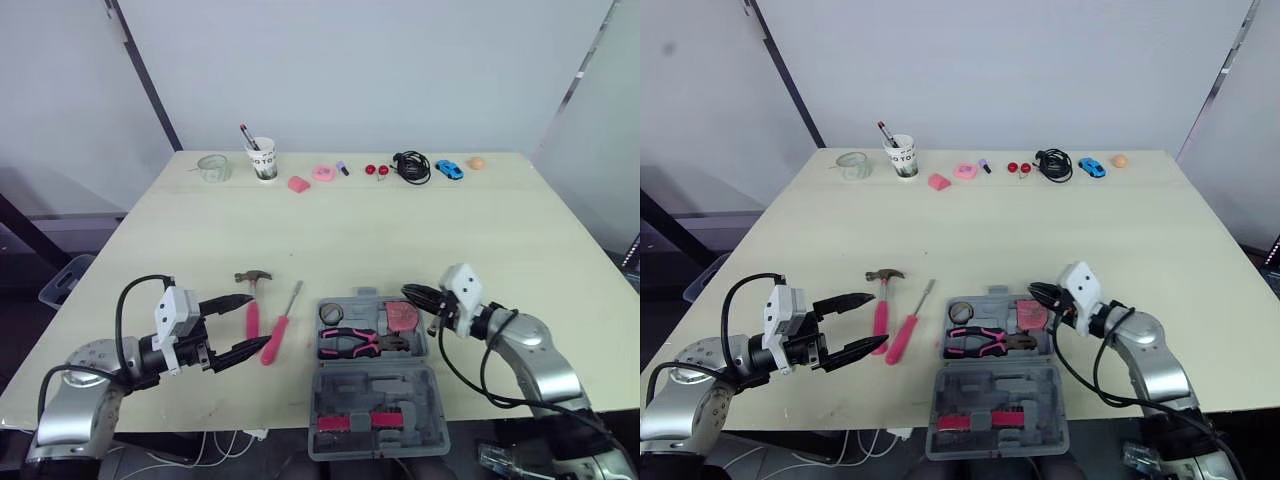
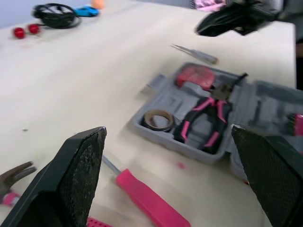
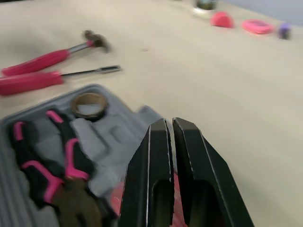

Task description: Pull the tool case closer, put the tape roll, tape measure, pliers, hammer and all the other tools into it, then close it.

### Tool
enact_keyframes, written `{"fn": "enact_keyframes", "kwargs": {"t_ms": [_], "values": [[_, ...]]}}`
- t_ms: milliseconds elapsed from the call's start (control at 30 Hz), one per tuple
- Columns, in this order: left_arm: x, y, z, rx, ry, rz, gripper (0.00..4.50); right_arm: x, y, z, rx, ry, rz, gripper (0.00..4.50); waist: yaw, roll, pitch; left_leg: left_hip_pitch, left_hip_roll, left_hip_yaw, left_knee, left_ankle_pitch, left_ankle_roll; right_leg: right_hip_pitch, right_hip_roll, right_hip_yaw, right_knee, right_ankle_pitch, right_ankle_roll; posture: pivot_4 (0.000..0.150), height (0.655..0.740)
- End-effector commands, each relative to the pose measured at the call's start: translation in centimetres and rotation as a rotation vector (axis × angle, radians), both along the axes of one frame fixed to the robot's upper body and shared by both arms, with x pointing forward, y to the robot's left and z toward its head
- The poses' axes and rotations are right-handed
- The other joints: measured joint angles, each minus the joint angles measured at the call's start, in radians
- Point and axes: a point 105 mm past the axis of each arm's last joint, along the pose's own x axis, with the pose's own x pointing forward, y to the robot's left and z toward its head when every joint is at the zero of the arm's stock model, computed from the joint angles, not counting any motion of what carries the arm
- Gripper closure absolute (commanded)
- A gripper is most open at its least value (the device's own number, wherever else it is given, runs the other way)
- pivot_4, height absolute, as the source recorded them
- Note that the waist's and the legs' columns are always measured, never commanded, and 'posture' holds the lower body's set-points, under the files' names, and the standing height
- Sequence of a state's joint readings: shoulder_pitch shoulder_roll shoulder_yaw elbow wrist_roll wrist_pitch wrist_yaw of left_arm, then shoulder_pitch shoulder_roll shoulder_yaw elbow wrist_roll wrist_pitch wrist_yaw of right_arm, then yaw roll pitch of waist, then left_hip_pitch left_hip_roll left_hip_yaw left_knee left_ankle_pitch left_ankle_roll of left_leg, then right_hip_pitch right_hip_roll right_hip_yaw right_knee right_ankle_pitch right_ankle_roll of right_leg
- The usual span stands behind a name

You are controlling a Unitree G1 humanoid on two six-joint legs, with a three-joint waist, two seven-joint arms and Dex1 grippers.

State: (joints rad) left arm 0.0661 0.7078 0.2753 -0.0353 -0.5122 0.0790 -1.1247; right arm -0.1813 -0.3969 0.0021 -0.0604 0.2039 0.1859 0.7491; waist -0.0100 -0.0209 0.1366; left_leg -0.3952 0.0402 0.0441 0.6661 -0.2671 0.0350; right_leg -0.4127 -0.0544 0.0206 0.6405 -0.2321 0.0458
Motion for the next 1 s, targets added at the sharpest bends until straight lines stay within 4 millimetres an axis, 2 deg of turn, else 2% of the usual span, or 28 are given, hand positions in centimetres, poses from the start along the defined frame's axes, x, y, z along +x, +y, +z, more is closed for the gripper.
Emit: {"fn": "enact_keyframes", "kwargs": {"t_ms": [33,200,233,267,300,333,433,500,533,567,767,900,1000], "values": [[-0.1,1.2,0.8,-0.018,-0.058,0.119,0.00,-0.2,-4.4,1.3,0.015,-0.077,-0.169,4.29,-0.001,0.000,0.000,0.000,0.000,0.000,0.000,0.000,0.000,0.000,0.000,0.000,0.000,0.000,0.000,0.150,0.7400],[-0.7,2.8,-0.2,-0.034,-0.049,0.262,0.00,-2.1,-8.0,0.8,0.056,-0.075,-0.292,4.29,-0.002,-0.001,0.001,0.001,0.001,0.000,0.000,0.000,0.000,0.000,0.000,0.000,0.000,0.000,0.000,0.150,0.7400],[-0.8,3.1,-0.4,-0.038,-0.044,0.288,0.00,-2.5,-8.6,0.6,0.060,-0.071,-0.320,4.08,-0.002,-0.001,0.001,0.001,0.001,0.000,0.000,0.000,0.000,0.000,0.000,0.000,0.000,0.000,0.000,0.150,0.7400],[-1.0,3.4,-0.7,-0.040,-0.041,0.308,0.00,-2.9,-9.2,0.4,0.063,-0.065,-0.346,3.71,-0.002,-0.001,0.001,0.001,0.001,0.000,0.000,0.000,0.000,0.000,0.000,0.000,0.000,0.000,0.000,0.150,0.7400],[-1.2,3.7,-1.0,-0.034,-0.034,0.332,0.00,-3.4,-9.7,0.0,0.065,-0.055,-0.367,3.54,-0.002,-0.001,0.001,0.001,0.001,0.001,0.000,0.000,0.000,0.000,0.000,0.001,0.000,0.000,0.000,0.150,0.7400],[-1.4,3.9,-1.4,-0.031,-0.028,0.352,0.00,-3.9,-10.1,-0.3,0.063,-0.044,-0.382,3.14,-0.002,-0.001,0.001,0.001,0.001,0.001,0.000,0.000,0.000,0.000,0.000,0.001,0.000,0.000,0.000,0.150,0.7400],[-1.9,4.6,-2.1,-0.025,-0.014,0.396,0.00,-5.1,-11.2,-1.2,0.064,-0.023,-0.421,1.64,-0.002,-0.001,0.001,0.001,0.001,0.001,0.000,0.000,0.000,0.000,0.000,0.001,0.000,0.000,0.000,0.150,0.7400],[-2.8,5.5,-3.4,-0.022,0.021,0.450,0.00,-6.8,-12.8,-2.1,0.072,-0.002,-0.488,0.87,0.000,-0.001,0.001,0.001,0.001,0.001,0.000,0.000,0.000,0.000,0.000,0.001,0.000,0.000,0.000,0.150,0.7400],[-3.2,5.9,-3.9,-0.025,0.035,0.473,0.00,-7.5,-13.4,-2.6,0.072,0.011,-0.512,0.30,0.001,-0.001,0.001,0.001,0.000,0.001,0.000,0.000,0.000,0.000,-0.001,0.001,0.000,0.000,0.000,0.150,0.7400],[-3.6,6.2,-4.2,-0.027,0.045,0.492,0.00,-8.1,-13.9,-2.9,0.070,0.019,-0.534,0.04,0.001,-0.001,0.000,0.001,0.000,0.001,0.000,0.000,0.000,0.000,-0.001,0.001,0.000,0.000,0.000,0.150,0.7400],[-5.0,7.6,-5.1,-0.020,0.063,0.568,0.00,-10.3,-15.7,-4.0,0.084,0.044,-0.616,0.04,-0.002,-0.001,0.001,0.001,0.001,0.000,-0.002,0.000,0.000,-0.001,-0.004,0.001,-0.002,-0.001,0.002,0.150,0.7400],[-5.5,7.7,-5.5,-0.022,0.073,0.581,0.00,-10.8,-15.8,-4.1,0.091,0.043,-0.631,0.04,-0.002,-0.001,0.002,0.002,0.002,0.001,-0.002,-0.001,-0.001,-0.001,-0.017,-0.007,-0.002,-0.002,0.003,0.150,0.7400],[-5.4,7.5,-5.4,-0.023,0.068,0.579,0.00,-10.8,-15.5,-4.0,0.089,0.041,-0.627,0.04,-0.001,0.000,0.002,0.001,0.001,0.001,-0.002,-0.001,-0.001,-0.001,-0.018,-0.008,-0.003,0.000,0.000,0.150,0.7400]]}}
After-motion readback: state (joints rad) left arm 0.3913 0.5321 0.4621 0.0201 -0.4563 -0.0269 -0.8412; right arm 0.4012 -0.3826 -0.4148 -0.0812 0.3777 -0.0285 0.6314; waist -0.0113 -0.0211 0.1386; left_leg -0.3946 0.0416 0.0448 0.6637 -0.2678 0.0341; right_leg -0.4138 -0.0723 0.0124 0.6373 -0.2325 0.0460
